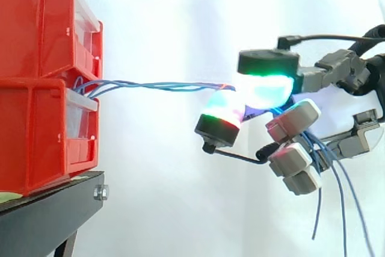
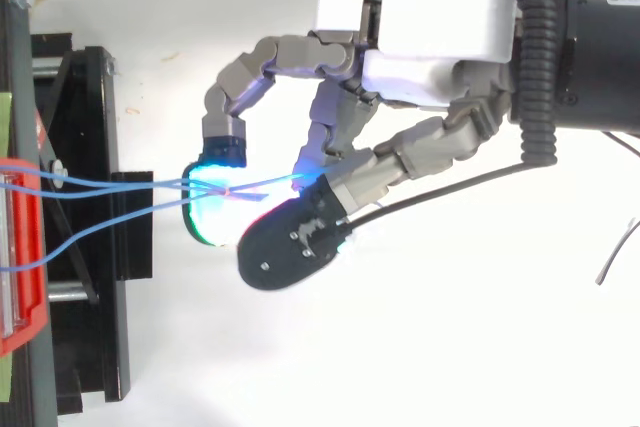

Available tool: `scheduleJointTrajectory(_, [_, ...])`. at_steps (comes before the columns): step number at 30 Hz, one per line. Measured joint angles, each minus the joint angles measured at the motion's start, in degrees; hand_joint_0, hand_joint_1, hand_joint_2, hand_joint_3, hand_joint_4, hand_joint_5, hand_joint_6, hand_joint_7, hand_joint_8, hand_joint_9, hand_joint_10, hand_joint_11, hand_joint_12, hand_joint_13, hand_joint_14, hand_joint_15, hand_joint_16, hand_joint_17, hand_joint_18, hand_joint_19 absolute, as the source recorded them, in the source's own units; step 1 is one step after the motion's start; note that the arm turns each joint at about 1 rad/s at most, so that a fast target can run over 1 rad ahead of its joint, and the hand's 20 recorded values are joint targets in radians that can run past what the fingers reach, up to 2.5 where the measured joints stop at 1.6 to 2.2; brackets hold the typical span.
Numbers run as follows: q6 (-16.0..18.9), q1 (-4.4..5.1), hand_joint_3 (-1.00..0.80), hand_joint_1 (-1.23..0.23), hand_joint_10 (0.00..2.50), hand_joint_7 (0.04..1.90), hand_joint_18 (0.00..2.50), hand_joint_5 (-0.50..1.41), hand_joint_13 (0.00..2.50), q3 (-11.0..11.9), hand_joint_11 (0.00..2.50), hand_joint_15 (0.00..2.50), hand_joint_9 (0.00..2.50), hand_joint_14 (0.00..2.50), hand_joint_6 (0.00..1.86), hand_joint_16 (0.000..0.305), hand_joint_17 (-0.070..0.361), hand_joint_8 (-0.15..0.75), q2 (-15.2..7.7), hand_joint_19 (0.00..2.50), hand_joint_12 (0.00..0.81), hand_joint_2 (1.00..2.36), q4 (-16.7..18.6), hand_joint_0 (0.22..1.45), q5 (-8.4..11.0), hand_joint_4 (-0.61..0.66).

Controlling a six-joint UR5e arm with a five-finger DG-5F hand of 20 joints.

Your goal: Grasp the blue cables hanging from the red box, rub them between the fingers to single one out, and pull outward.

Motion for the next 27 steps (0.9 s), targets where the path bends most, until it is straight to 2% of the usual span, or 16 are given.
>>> scheduleJointTrajectory(6, [0.03, 0.03, -0.50, -0.80, 0.02, 0.88, 1.00, -0.14, 1.18, 0.05, 1.09, 0.84, 1.35, 0.03, 0.89, 0.055, 0.124, 0.293, -0.01, 0.86, 0.383, 1.00, -0.21, 0.50, 0.01, 0.03])
scheduleJointTrajectory(11, [0.08, 0.04, -0.50, -0.71, 0.02, 0.85, 1.02, -0.14, 1.19, 0.08, 1.06, 0.83, 1.37, 0.03, 0.88, 0.061, 0.136, 0.317, -0.01, 0.86, 0.409, 1.00, -0.16, 0.45, 0.01, 0.05])
scheduleJointTrajectory(14, [0.09, 0.02, -0.50, -0.63, 0.02, 0.85, 1.02, -0.14, 1.20, 0.10, 1.06, 0.83, 1.38, 0.03, 0.87, 0.061, 0.138, 0.321, -0.01, 0.86, 0.409, 1.00, -0.11, 0.45, 0.01, 0.05])
scheduleJointTrajectory(18, [0.09, -0.10, -0.50, -0.57, 0.03, 0.89, 0.96, -0.15, 1.17, 0.11, 1.08, 0.85, 1.36, 0.03, 0.87, 0.054, 0.122, 0.292, -0.01, 0.91, 0.382, 1.00, -0.09, 0.53, -0.04, 0.03])
scheduleJointTrajectory(22, [0.09, -0.32, -0.49, -0.60, 0.03, 0.91, 0.94, -0.15, 1.17, 0.12, 1.09, 0.86, 1.35, 0.03, 0.86, 0.052, 0.117, 0.285, -0.01, 0.91, 0.369, 1.00, -0.09, 0.58, -0.15, 0.02])
scheduleJointTrajectory(27, [0.09, -0.62, -0.32, -0.67, 0.02, 0.91, 0.96, -0.15, 1.18, 0.12, 1.09, 0.85, 1.36, 0.03, 0.88, 0.054, 0.121, 0.296, -0.01, 0.90, 0.376, 1.01, -0.12, 0.61, -0.30, 0.01])
